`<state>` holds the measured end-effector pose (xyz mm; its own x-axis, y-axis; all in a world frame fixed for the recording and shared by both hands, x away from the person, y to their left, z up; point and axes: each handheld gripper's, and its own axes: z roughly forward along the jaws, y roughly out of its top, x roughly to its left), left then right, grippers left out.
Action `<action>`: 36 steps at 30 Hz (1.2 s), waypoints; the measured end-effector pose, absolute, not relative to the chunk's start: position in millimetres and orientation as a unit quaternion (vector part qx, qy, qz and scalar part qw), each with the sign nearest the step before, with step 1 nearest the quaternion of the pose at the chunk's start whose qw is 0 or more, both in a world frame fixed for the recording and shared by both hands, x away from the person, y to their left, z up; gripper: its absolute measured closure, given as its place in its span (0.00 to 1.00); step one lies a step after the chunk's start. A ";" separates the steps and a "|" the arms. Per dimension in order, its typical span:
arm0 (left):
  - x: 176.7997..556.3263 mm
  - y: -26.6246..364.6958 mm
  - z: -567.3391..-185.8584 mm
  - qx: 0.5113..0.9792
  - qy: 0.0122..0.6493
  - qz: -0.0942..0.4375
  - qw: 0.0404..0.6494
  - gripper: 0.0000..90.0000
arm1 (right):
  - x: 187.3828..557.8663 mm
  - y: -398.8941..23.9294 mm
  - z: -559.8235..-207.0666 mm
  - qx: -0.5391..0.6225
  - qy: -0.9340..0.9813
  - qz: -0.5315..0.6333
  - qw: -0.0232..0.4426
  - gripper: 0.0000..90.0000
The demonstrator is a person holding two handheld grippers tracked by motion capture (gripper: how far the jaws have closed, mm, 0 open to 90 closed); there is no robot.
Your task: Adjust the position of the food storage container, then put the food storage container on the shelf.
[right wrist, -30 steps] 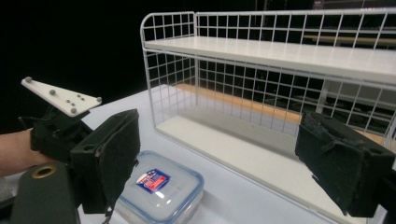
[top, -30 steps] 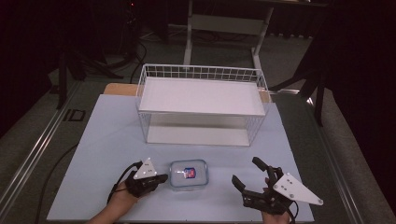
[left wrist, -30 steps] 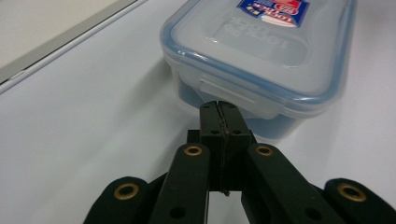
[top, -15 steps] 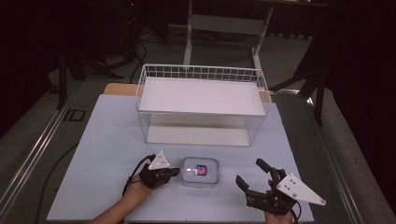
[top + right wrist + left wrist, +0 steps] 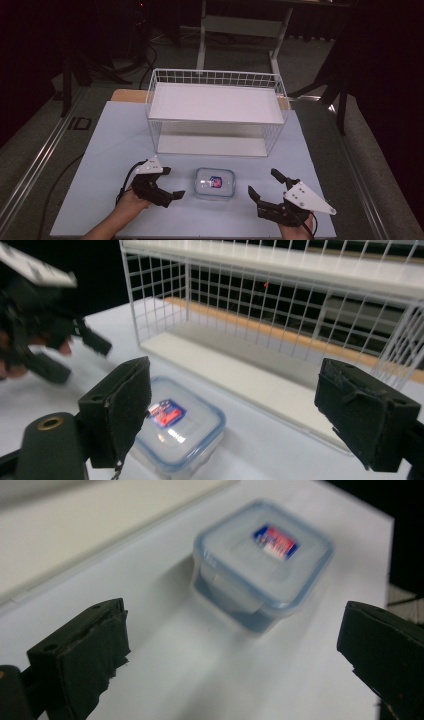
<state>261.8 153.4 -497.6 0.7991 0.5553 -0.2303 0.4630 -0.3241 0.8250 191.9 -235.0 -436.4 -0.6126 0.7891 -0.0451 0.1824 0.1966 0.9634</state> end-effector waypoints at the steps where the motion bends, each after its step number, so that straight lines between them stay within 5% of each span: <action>1: 260.1 155.0 -493.6 0.806 0.313 0.051 0.501 0.01 | 193.1 -234.5 -437.1 0.333 0.725 0.535 0.279 0.14; 9: 258.6 153.1 -476.2 0.790 0.304 0.049 0.530 0.01 | 196.1 -230.1 -435.1 0.317 0.735 0.525 0.290 0.17; 11: 261.6 151.2 -476.3 0.787 0.309 0.043 0.532 0.01 | 201.3 -230.9 -433.5 0.322 0.740 0.533 0.254 0.19; 18: 269.8 141.2 -476.5 0.776 0.315 0.028 0.545 0.06 | 213.7 -230.4 -431.5 0.336 0.752 0.511 0.246 0.22; 21: 271.5 135.8 -474.1 0.770 0.338 0.050 0.539 0.01 | 222.9 -229.6 -432.1 0.334 0.760 0.513 0.219 0.19; 27: 284.3 118.7 -476.7 0.784 0.366 -0.017 0.501 0.01 | 252.7 -229.5 -446.1 0.415 0.764 0.487 0.089 0.14; 36: 297.9 104.2 -499.7 0.773 0.413 -0.097 0.471 0.01 | 274.7 -225.6 -474.7 0.490 0.736 0.468 -0.008 0.12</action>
<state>297.9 104.2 -499.7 0.6392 0.5480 -0.5395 0.7308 -0.2144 0.6481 274.7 -225.6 -474.7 -0.5206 0.7130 0.4698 0.7280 0.0832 0.6805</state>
